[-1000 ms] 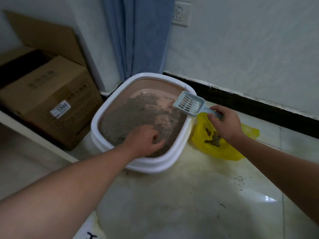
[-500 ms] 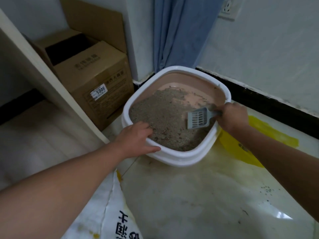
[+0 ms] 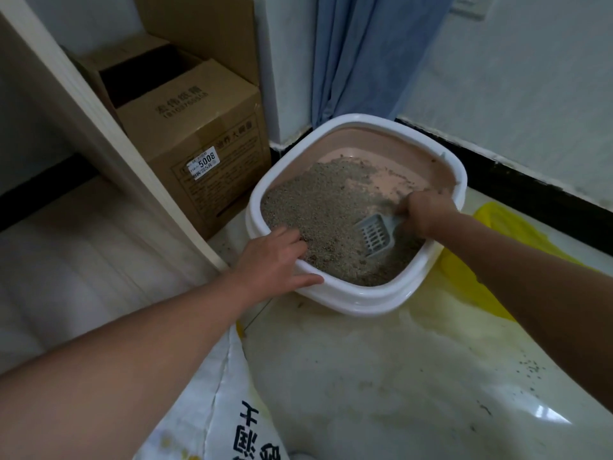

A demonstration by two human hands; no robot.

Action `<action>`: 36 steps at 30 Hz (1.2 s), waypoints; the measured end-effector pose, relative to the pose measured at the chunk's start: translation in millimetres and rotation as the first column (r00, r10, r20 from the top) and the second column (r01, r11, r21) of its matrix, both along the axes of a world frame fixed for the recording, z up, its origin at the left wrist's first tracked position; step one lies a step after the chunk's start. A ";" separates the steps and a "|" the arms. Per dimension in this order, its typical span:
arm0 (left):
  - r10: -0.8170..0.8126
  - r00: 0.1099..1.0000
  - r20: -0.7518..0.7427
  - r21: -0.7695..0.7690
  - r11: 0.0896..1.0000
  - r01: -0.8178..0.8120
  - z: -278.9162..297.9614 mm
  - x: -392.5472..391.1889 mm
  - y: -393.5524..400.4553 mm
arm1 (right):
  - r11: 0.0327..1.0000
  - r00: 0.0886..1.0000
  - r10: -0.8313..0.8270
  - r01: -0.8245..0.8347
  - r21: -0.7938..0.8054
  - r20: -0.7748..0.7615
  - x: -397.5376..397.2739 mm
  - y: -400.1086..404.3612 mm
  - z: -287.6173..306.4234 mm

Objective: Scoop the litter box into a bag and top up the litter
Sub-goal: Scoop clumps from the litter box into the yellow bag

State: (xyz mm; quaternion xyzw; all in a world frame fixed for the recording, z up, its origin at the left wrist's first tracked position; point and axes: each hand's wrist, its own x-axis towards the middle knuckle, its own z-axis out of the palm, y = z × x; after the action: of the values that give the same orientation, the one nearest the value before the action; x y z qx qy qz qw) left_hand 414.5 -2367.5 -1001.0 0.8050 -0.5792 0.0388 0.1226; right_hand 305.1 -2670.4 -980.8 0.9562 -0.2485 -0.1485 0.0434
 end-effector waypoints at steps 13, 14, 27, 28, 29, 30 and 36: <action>0.025 0.999 -0.029 -0.011 1.000 -0.025 1.2 18.5 0.4 | 0.989 0.976 0.139 -0.145 0.026 0.165 -25.1 -5.6 13.2; 0.018 1.000 -0.013 -0.017 1.000 -0.018 0.9 18.2 -0.1 | 0.988 0.975 0.140 -0.148 0.034 0.171 -24.2 -5.0 14.7; 0.028 1.000 -0.007 -0.069 0.997 -0.028 -1.1 16.0 1.1 | 0.969 0.983 0.072 -0.109 0.222 0.170 -15.7 25.4 -4.4; 0.030 1.000 -0.004 -0.063 0.998 -0.030 -1.1 16.3 1.1 | 0.967 0.980 0.051 -0.097 0.236 0.192 -14.4 29.1 -6.8; 0.031 1.000 0.000 -0.057 0.998 -0.031 -1.1 16.5 1.1 | 0.964 0.977 0.025 -0.080 0.252 0.212 -12.8 34.1 -9.5; 0.033 0.999 0.002 -0.053 0.998 -0.033 -1.0 16.5 1.2 | 0.962 0.972 0.001 -0.065 0.264 0.233 -11.4 40.1 -12.8; 0.039 0.999 -0.011 -0.064 0.997 -0.040 -3.6 17.3 0.4 | 0.938 0.935 -0.150 0.032 0.345 0.320 -0.5 75.6 -31.9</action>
State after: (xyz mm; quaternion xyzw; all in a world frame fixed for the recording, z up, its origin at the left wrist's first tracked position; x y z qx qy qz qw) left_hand 431.8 -2367.2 -1004.6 0.8121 -0.5610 0.0559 0.1506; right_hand 304.6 -2594.8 -1012.7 0.9480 -0.2681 -0.0221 -0.1703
